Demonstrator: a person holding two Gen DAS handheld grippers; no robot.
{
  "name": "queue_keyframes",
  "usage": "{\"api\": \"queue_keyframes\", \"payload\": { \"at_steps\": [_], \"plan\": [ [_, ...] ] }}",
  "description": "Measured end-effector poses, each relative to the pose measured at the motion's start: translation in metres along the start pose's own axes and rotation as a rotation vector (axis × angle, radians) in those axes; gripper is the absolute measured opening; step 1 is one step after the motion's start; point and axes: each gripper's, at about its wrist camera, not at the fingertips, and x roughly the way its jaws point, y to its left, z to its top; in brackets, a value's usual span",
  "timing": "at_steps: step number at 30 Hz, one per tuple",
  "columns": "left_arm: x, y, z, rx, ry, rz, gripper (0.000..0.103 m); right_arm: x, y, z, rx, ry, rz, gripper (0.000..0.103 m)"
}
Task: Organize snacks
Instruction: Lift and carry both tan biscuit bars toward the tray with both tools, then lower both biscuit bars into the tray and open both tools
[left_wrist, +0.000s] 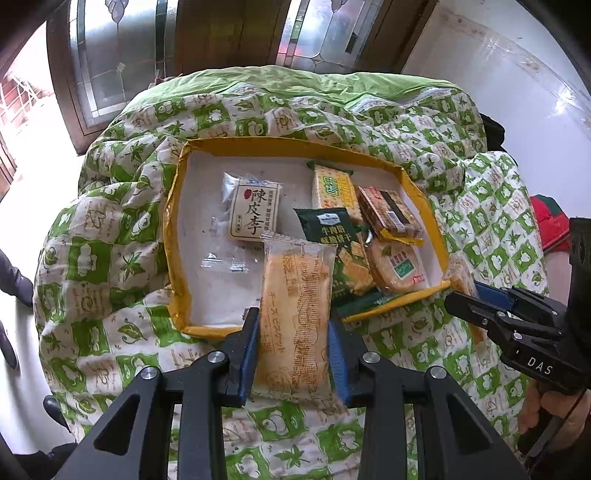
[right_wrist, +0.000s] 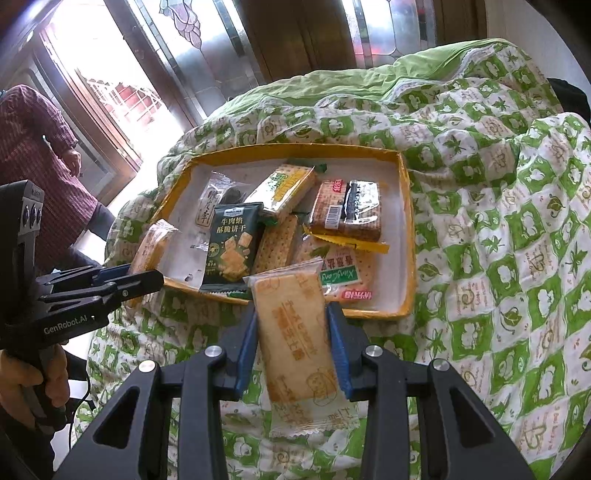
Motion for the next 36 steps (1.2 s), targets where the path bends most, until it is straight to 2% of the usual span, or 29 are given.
{"api": "queue_keyframes", "payload": {
  "at_steps": [36],
  "plan": [
    [0.049,0.03,0.032,-0.042,0.043,-0.006,0.035,0.051,-0.002,0.035,0.032,0.034,0.015,0.035]
  ]
}}
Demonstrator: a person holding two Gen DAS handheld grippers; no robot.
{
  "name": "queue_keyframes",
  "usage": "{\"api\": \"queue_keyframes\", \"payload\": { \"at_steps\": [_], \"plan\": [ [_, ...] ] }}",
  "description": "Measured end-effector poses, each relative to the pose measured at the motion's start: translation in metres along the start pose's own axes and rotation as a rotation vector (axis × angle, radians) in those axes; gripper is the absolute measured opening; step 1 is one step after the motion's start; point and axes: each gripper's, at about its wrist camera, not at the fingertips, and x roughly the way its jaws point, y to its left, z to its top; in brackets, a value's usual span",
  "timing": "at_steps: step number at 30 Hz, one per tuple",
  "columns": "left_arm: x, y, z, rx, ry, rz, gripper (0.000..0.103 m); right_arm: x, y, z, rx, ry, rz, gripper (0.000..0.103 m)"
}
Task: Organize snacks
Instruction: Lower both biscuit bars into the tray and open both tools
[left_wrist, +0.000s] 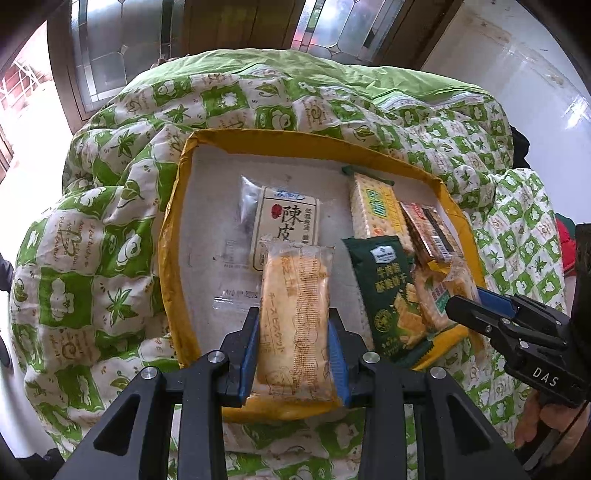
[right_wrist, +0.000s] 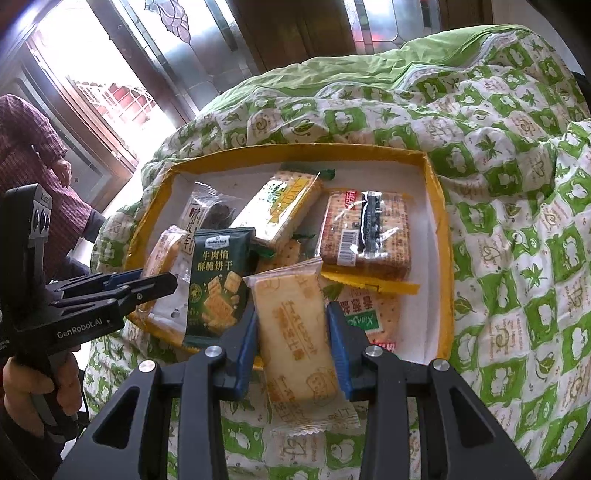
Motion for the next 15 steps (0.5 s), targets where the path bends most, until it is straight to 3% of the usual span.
{"api": "queue_keyframes", "payload": {
  "at_steps": [15],
  "plan": [
    [0.015,0.011,0.009,-0.003,0.002,0.019,0.035,0.03,0.0,0.014,0.03,0.007,-0.004,0.035]
  ]
}}
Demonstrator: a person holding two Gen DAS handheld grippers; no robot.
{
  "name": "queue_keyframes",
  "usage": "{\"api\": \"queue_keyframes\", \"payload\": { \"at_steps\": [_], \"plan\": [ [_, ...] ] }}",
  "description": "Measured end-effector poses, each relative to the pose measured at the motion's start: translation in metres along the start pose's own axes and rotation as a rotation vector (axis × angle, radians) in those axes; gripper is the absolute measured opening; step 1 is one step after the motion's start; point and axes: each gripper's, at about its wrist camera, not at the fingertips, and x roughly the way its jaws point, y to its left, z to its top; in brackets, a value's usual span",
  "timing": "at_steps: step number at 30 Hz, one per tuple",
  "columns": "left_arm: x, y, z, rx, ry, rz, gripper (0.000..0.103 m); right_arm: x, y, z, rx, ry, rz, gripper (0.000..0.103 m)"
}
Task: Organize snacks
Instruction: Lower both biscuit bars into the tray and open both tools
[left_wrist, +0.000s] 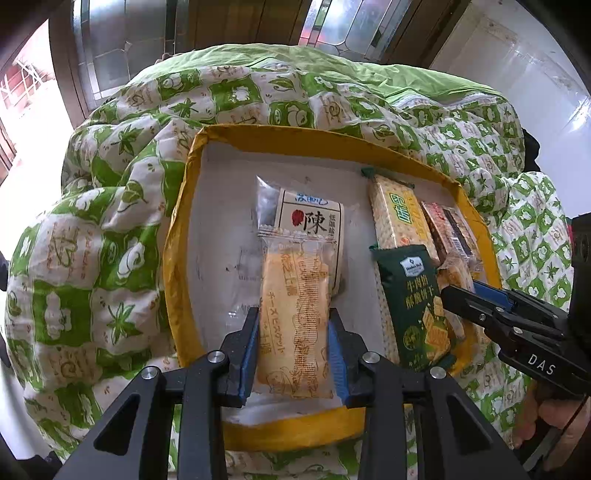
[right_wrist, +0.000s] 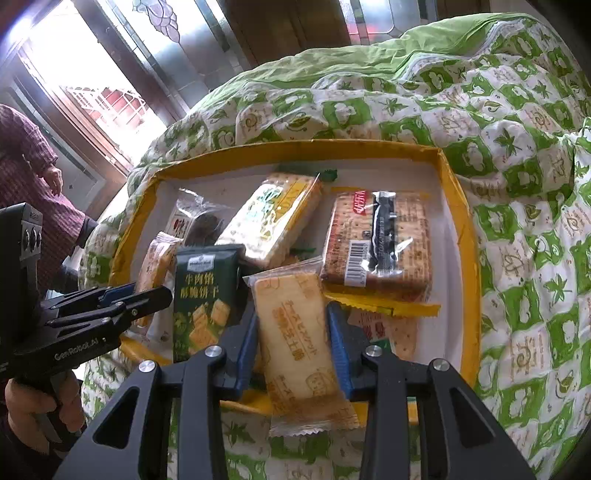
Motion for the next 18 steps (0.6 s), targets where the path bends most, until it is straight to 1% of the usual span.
{"api": "queue_keyframes", "payload": {
  "at_steps": [8,18],
  "plan": [
    [0.0033,0.0002,0.0049,0.009,-0.006,0.011,0.035,0.0095,-0.006,0.0084,0.022,-0.014,-0.023,0.035],
    [0.0037,-0.0003,0.0045,0.014,-0.01,0.013,0.035,0.0106,-0.0036,0.0069,0.006,-0.03,-0.044,0.035]
  ]
}}
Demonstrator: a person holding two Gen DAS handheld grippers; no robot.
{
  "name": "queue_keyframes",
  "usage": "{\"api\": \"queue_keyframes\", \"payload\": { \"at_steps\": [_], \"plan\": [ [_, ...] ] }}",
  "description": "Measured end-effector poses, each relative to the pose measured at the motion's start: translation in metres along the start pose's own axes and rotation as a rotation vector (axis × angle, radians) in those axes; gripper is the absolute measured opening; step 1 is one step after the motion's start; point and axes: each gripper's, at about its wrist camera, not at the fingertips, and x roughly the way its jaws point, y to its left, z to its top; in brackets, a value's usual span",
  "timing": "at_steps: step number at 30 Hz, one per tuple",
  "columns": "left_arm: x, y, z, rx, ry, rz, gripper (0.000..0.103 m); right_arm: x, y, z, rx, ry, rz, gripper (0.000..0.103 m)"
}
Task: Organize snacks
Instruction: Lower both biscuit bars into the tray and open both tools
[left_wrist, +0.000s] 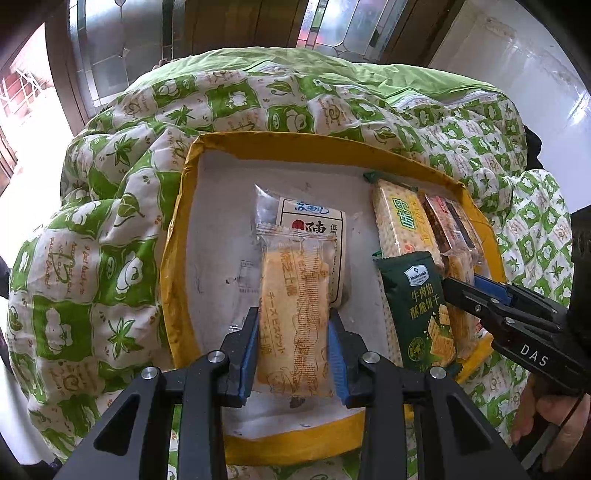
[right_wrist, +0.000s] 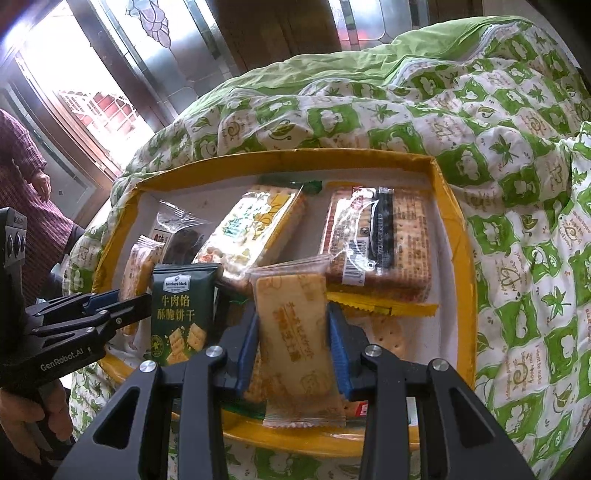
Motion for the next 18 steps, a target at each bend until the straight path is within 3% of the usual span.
{"api": "queue_keyframes", "payload": {
  "at_steps": [18],
  "plan": [
    [-0.006,-0.009,-0.011,0.007,0.001,0.013,0.038,-0.027,0.0,-0.007,0.015,-0.041,0.011,0.043]
  ]
}}
